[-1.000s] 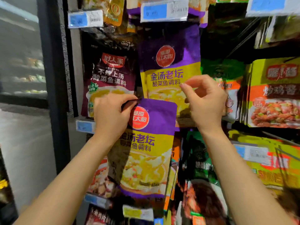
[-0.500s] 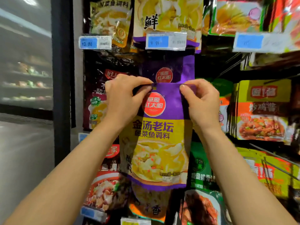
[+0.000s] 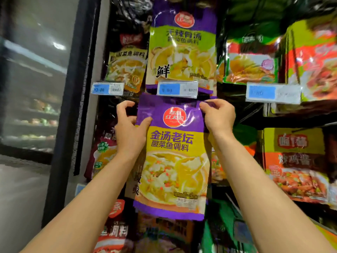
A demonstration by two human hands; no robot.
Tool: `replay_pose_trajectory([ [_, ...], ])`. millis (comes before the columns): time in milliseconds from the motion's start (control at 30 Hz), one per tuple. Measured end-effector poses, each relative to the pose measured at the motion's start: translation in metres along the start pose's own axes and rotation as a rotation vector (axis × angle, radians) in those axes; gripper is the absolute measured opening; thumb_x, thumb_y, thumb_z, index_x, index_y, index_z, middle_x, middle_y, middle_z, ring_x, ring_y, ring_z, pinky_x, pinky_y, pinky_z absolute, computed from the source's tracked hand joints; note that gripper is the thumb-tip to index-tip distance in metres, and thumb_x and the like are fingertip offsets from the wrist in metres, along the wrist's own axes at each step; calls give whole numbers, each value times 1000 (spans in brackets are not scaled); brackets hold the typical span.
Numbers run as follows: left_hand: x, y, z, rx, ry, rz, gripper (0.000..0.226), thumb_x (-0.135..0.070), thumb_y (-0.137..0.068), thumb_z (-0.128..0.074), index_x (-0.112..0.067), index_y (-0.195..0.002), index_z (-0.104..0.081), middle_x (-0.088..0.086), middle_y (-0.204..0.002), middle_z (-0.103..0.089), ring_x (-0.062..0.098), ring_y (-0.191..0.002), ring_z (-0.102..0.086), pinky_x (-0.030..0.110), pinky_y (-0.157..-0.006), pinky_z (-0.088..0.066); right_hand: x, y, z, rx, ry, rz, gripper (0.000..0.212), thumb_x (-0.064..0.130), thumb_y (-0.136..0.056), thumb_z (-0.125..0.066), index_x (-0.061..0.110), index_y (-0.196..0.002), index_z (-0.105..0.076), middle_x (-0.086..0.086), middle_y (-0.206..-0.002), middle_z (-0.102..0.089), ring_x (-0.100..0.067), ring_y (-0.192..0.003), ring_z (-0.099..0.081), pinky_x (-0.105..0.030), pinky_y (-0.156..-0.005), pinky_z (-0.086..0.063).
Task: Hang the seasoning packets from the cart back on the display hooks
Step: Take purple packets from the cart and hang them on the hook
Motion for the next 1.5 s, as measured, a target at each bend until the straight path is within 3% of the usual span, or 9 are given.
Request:
replay_pose_trajectory([
  [167,8,-13,-13,-45,-64,-54,33,-16,-77,-72,-23,-96,-46,-13,-80,-55,-5,-61,-49,29,-66,-39,-10,-15,-8,-26,82,59,10,21,-82,-67,14,-86,-72,2,-78,-63,-12,-77,-58,-20,-69,-40],
  [433,12,-7,-15,-37,-2,-207,33,-9,-87,-61,-25,-116,-59,-30,-102,-53,-21,-86,-50,3,-73,-38,-6,-18,-3,38,51,204,7,20,-80,-68,14,-80,-70,4,-72,-62,-7,-67,-55,-11,-56,-40],
  [600,17,-14,-9,-40,13,-162,39,-14,-86,-62,-30,-122,-58,-16,-104,-63,-4,-87,-59,25,-80,-51,-5,-21,-9,75,-31,124,4,19,-73,-70,23,-71,-71,1,-75,-70,-17,-77,-66,-36,-75,-55],
  [700,21,-20,-12,4,-39,-125,39,-17,-84,-65,-28,-121,-60,-9,-97,-65,-1,-72,-53,25,-72,-46,-8,-20,-9,61,5,93,6,16,-73,-71,21,-75,-70,2,-76,-67,-16,-77,-65,-34,-74,-54],
  [800,21,-21,-15,38,-38,-107,40,-18,-84,-66,-28,-122,-60,-9,-94,-66,-1,-73,-54,27,-72,-48,-8,-19,-5,48,14,105,9,15,-73,-71,19,-80,-69,6,-74,-62,-10,-71,-58,-19,-63,-46],
  [967,16,-16,-12,43,-52,-113,40,-14,-86,-64,-23,-124,-59,-16,-84,-61,-14,-65,-53,4,-59,-41,-4,-18,-3,78,-50,116,12,11,-73,-70,23,-75,-66,9,-74,-64,-14,-74,-62,-25,-64,-48],
  [1167,17,-24,-13,48,-114,-139,39,-24,-86,-64,-31,-124,-58,-2,-106,-69,17,-90,-64,44,-81,-53,-11,-23,-6,88,-64,55,14,9,-74,-70,22,-74,-67,7,-73,-66,-11,-72,-63,-24,-64,-49],
  [1333,24,-18,-25,93,-394,-143,40,-32,-91,-56,-34,-130,-51,-1,-108,-64,21,-82,-58,34,-69,-46,-34,-8,-8,72,225,268,7,13,-82,-64,16,-87,-68,2,-80,-65,-12,-75,-59,-16,-65,-36],
  [1500,41,-2,-30,188,-771,-324,45,-43,-92,-46,-22,-132,-51,9,-142,-35,32,-123,-38,46,-89,-41,-39,25,-3,-3,556,722,43,28,-80,-66,13,-119,-59,-13,-123,-52,-29,-112,-48,-35,-92,-39],
])
Point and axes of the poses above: each hand's wrist, its own y-axis away from the middle knuckle, its own z-axis out of the back of the hand, x = y × z, the point moved 2 cm from there along -y, towards the middle knuckle
